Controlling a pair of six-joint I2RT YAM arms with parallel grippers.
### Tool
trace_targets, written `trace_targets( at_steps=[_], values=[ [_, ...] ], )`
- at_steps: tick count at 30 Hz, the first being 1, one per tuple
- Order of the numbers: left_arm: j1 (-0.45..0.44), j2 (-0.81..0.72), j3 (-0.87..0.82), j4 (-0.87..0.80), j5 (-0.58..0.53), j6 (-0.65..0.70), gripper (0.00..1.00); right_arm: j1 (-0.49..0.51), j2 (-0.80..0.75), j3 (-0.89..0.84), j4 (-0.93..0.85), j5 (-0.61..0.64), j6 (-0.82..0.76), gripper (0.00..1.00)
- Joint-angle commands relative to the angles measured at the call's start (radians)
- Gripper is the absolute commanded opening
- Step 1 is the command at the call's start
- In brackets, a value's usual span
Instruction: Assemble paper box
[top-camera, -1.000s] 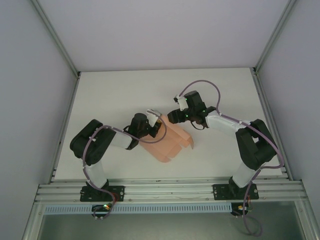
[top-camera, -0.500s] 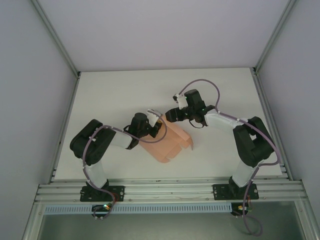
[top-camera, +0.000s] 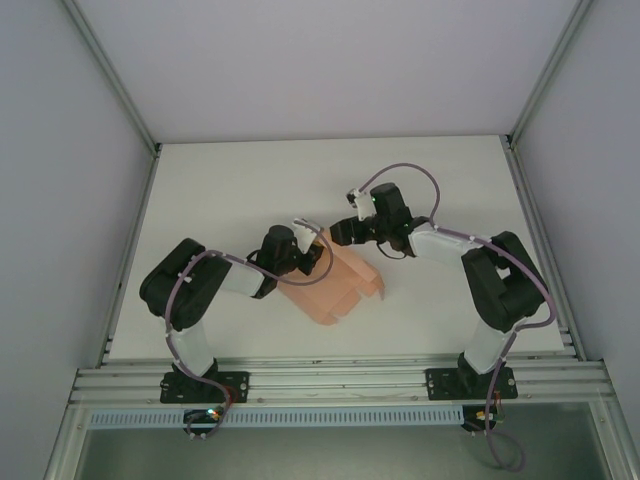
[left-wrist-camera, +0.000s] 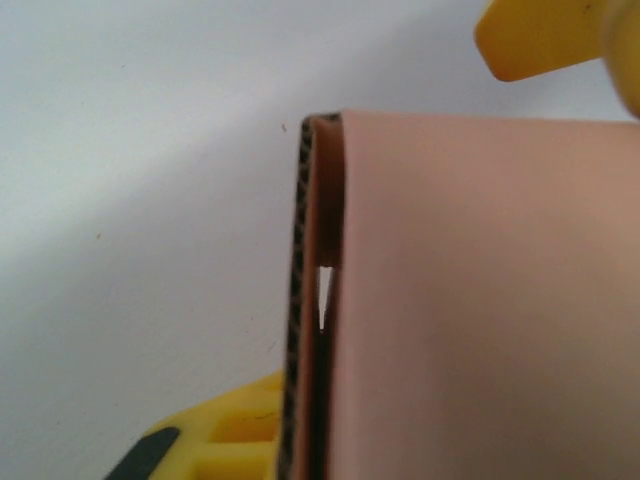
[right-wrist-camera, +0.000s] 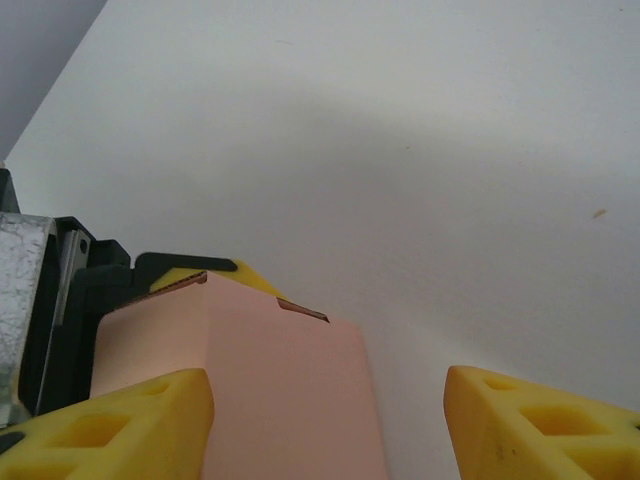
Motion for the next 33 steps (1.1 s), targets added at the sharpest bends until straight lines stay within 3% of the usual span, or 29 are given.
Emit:
trace_targets(
  at_steps=[1, 12, 17, 18, 21, 24, 27, 30, 33],
  values=[
    [-0.013, -0.008, 0.015, -0.002, 0.043, -0.026, 0.20, 0.039, 0.034, -0.076, -0.124, 0.108, -0.041, 0.63],
    [-0.009, -0.025, 0.028, 0.070, 0.035, -0.013, 0.28, 0.060, 0.029, -0.070, -0.127, 0.116, -0.088, 0.63],
    [-0.005, -0.012, 0.023, 0.119, -0.043, -0.008, 0.27, 0.060, 0.031, -0.078, -0.131, 0.111, -0.082, 0.63],
    [-0.003, -0.005, 0.021, 0.143, -0.046, -0.011, 0.25, 0.060, 0.032, -0.077, -0.132, 0.105, -0.082, 0.63],
    [0.002, 0.024, 0.022, 0.209, -0.064, -0.017, 0.00, 0.058, 0.037, -0.072, -0.132, 0.081, -0.078, 0.63],
    [0.003, 0.043, 0.018, 0.275, -0.080, -0.031, 0.00, 0.058, 0.042, -0.070, -0.134, 0.080, -0.066, 0.64],
    [0.005, 0.026, 0.023, 0.235, -0.103, -0.037, 0.00, 0.053, 0.018, -0.078, -0.128, 0.097, -0.053, 0.65],
    [0.002, -0.001, 0.008, 0.192, -0.163, -0.055, 0.00, 0.040, -0.052, -0.091, -0.130, 0.125, -0.031, 0.77],
    [-0.004, -0.058, -0.021, 0.155, -0.269, -0.103, 0.00, 0.032, -0.171, -0.105, -0.171, 0.210, -0.022, 0.98]
  ],
)
